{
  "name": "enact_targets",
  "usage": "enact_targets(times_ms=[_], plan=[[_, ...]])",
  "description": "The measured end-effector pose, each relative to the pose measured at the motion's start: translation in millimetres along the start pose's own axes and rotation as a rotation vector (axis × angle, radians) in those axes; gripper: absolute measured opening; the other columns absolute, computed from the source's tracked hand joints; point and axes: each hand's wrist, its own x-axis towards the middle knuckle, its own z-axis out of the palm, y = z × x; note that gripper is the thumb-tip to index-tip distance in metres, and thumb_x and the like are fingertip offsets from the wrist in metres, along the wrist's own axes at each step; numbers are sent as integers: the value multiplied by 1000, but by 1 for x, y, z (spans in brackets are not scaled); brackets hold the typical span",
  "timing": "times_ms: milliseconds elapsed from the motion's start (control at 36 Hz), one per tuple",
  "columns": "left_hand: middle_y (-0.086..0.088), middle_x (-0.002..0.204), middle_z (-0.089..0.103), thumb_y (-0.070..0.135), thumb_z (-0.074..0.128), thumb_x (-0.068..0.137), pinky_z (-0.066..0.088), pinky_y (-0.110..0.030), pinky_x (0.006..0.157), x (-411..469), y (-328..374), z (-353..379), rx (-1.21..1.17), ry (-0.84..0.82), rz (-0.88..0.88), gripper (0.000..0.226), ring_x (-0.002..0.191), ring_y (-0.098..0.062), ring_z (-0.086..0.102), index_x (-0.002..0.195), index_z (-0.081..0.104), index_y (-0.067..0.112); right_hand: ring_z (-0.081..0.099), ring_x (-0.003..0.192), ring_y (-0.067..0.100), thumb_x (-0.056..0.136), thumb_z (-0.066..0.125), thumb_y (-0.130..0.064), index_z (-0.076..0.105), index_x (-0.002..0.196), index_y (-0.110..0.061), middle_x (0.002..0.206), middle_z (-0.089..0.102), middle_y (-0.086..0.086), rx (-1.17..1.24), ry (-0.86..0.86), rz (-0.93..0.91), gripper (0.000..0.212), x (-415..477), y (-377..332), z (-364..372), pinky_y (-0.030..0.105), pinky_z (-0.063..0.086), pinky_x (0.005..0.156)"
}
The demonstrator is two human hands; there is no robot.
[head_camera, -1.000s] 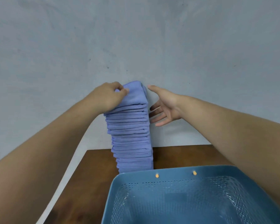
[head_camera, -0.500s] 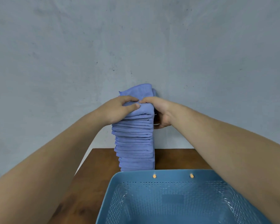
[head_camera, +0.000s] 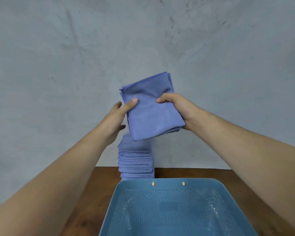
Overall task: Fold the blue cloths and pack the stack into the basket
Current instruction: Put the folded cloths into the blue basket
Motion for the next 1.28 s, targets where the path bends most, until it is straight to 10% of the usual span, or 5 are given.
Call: enact_targets(times_ms=[111, 333, 611, 1000, 1278], plan=[[13, 143, 66, 76, 62, 90, 43, -47, 114, -25, 19, 19, -74, -180, 109, 67, 136, -14, 60, 145, 60, 38, 74, 88, 27, 92, 61, -14, 69, 118, -10, 103, 76, 12, 23, -70, -112, 27, -36, -21, -4, 32, 60, 73], [-5, 149, 62, 69, 61, 93, 32, -55, 124, -57, 34, 52, -311, -312, 191, 77, 141, -27, 57, 152, 55, 20, 70, 103, 31, 82, 63, -13, 55, 144, 0, 117, 72, 15, -13, -100, -217, 64, -83, -42, -11, 41, 56, 89], [-3, 156, 57, 108, 31, 68, 28, -58, 125, -60, 45, 54, -474, -201, 130, 120, 147, -27, 50, 153, 55, 28, 74, 90, 25, 88, 54, -7, 62, 124, -7, 102, 75, 9, 67, -223, -234, 37, -120, -69, -19, 34, 61, 76], [-11, 110, 67, 83, 58, 85, 54, -45, 93, -79, 38, 65, -582, -21, -26, 80, 100, -32, 66, 120, 68, 11, 73, 81, 25, 77, 65, -17, 65, 111, -10, 92, 74, 8, 131, -134, -72, 35, -119, -34, -30, 29, 60, 68], [-16, 137, 68, 64, 55, 95, 52, -50, 108, -89, 19, 72, -723, -202, -6, 62, 123, -35, 67, 128, 75, 15, 72, 105, 30, 81, 57, -4, 65, 129, -2, 118, 73, 15, 148, -300, -94, 48, -127, -39, -17, 37, 61, 91]])
